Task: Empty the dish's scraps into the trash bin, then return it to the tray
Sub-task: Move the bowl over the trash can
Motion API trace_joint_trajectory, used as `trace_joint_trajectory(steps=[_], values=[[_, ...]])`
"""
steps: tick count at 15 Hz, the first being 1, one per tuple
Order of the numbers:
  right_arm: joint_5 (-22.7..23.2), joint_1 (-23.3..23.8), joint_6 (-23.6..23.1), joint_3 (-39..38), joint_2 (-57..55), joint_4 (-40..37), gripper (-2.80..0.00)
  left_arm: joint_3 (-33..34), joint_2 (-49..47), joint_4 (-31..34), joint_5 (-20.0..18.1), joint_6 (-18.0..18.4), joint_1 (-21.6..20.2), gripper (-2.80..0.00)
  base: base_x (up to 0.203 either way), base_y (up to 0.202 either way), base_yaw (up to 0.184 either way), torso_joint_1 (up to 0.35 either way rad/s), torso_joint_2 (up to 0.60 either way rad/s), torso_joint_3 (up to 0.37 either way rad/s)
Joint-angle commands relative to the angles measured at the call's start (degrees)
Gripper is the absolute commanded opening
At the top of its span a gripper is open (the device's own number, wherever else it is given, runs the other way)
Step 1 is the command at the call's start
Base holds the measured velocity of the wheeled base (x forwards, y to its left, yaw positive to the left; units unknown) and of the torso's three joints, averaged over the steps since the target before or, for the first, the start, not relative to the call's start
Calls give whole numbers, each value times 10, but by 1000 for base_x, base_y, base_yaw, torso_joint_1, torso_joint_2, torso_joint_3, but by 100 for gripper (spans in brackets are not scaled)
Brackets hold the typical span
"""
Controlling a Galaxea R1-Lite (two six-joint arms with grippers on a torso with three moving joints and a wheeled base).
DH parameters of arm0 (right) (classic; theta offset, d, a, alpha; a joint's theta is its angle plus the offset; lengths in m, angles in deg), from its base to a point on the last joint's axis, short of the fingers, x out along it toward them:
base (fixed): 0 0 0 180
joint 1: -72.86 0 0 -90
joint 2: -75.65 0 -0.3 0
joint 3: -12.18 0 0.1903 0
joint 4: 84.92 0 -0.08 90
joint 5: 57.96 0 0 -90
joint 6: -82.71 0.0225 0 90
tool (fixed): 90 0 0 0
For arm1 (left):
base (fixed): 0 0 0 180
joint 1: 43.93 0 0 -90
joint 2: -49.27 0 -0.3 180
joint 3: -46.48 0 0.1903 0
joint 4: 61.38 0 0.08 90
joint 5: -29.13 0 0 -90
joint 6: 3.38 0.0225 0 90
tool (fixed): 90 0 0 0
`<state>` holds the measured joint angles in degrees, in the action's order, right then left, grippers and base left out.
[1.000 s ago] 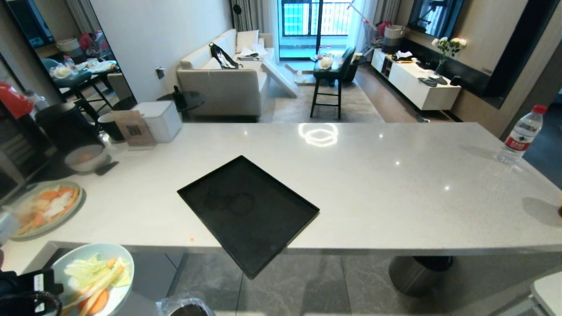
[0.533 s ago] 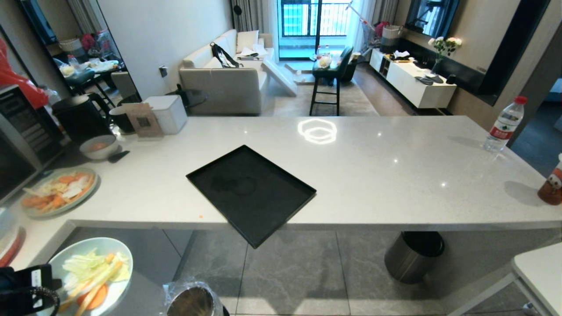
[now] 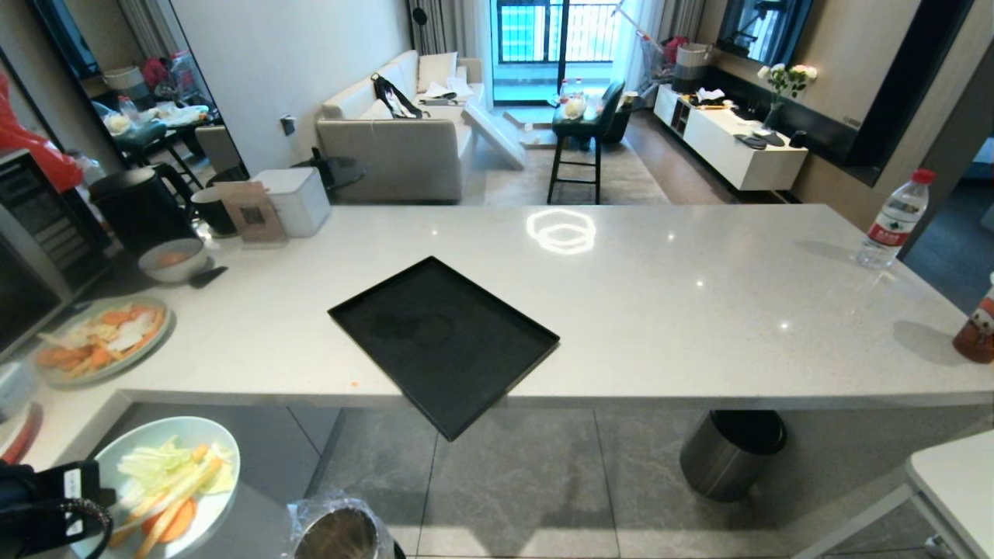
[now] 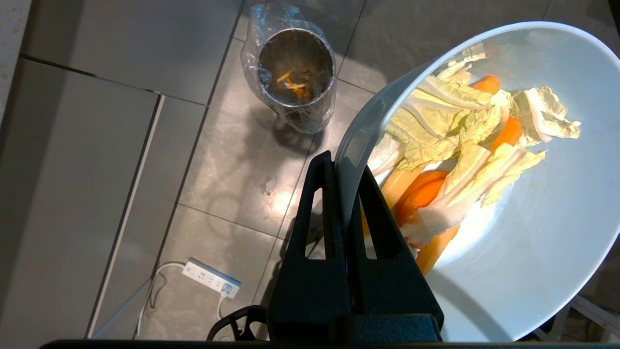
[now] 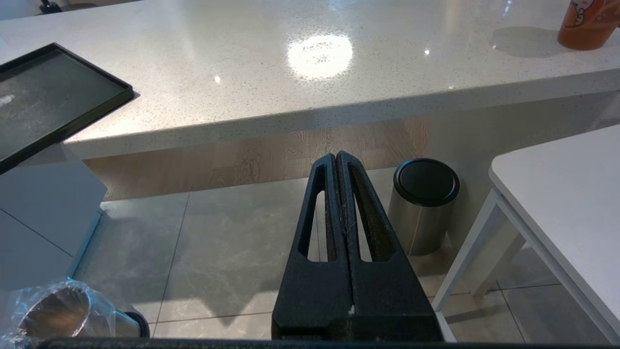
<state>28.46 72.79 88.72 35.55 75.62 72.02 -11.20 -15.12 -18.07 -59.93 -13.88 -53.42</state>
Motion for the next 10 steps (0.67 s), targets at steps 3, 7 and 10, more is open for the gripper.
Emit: trace_joint_trajectory(steps=[3,7,10], values=[[1,0,0,0,0,0,-280,0,-12,1,-1,0,1,-280,0,0,0,0,0,0],[0,0,1,0,0,0,-280,0,-13,1,3,1,1,-280,0,0,0,0,0,0],[0,0,1,0,-1,0,-280,0,-13,1,-1,2,0,-280,0,0,0,0,0,0]])
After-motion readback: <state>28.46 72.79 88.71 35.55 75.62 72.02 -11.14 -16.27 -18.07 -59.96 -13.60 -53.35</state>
